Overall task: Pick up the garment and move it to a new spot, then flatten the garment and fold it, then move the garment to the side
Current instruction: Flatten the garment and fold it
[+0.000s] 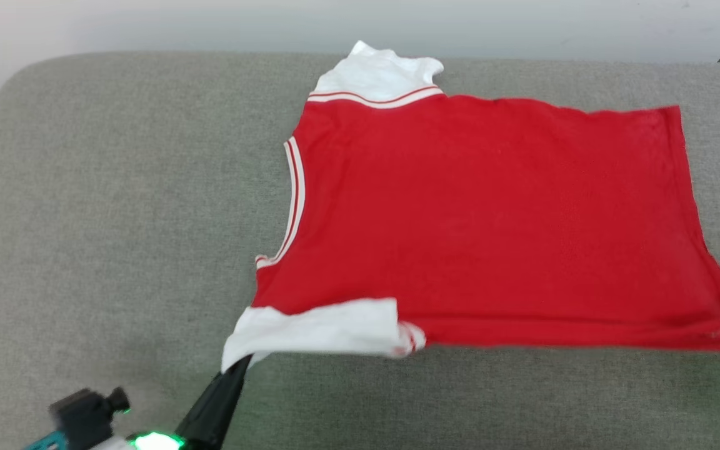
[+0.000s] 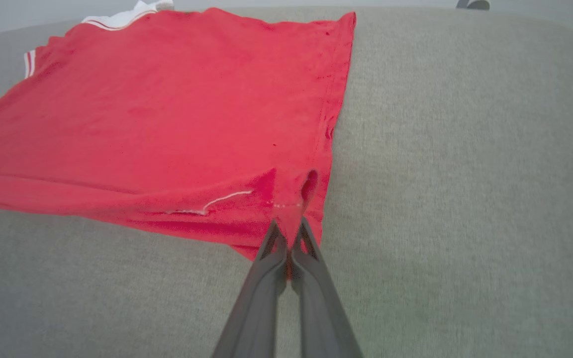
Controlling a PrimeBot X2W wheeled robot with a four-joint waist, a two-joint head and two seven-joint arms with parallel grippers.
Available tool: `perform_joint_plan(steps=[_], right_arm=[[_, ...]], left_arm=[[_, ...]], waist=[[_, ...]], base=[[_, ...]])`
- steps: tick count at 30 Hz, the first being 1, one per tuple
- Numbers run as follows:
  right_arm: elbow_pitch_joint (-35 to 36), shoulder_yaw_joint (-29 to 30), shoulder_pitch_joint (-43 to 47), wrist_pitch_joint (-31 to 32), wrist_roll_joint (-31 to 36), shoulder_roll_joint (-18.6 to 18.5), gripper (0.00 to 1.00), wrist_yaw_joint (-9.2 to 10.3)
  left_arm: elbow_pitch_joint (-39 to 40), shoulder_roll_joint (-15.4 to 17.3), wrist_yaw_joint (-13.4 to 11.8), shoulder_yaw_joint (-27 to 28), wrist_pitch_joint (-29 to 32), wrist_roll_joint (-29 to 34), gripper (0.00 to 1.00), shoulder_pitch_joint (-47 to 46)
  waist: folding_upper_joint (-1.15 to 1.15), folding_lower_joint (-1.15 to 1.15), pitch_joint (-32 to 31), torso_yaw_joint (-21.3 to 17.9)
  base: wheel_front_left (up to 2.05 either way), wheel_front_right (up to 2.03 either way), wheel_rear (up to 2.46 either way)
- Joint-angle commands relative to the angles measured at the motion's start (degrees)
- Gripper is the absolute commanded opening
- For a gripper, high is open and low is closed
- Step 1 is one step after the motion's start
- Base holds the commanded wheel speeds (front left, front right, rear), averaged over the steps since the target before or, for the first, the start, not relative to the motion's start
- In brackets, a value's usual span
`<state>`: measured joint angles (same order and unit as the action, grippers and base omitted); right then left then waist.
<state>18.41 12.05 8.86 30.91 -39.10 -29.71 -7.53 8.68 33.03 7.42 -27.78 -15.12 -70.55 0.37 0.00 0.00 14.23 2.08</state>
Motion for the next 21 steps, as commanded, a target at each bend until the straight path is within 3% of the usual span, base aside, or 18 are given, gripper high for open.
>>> perform_joint_plan(steps=[1,6,10,16,21], right_arm=[[1.9,1.5,1.8,1.0,0.3,1.4,0.00,0.08],[7.3,4.8,4.8,4.5,0.9,4.9,0.00,0.07],[7.2,5.4,1.2,6.0,0.6,4.9,0.00,0.07],[0.6,5.1,-9.1,6.7,-0.8,3.0,0.00,0.07],[-7.9,0.8,-18.7,6.8,-2.1,1.2,0.00,0.07]], left_arm=[[1.1,0.5,-0.5,1.2,0.0,0.3,0.00,1.5],[4.2,1.0,-1.3,2.6,0.0,1.9,0.00,3.2],[3.9,0.3,-1.1,1.2,2.3,2.9,0.00,-1.8],[-1.6,-3.3,-0.5,0.2,5.8,2.5,0.00,-15.0],[-11.4,-5.8,0.0,-0.9,8.8,1.1,0.00,-26.4]], waist=[[0.00,0.00,0.1,0.0],[0.00,0.00,0.1,0.1],[0.00,0.00,0.2,0.3],[0.00,0.00,2.0,0.4],[0.00,0.00,5.1,-0.6]], base=[[0.00,0.00,0.00],[0.00,0.00,0.00],[0.00,0.00,0.00],[0.00,0.00,0.00],[0.00,0.00,0.00]])
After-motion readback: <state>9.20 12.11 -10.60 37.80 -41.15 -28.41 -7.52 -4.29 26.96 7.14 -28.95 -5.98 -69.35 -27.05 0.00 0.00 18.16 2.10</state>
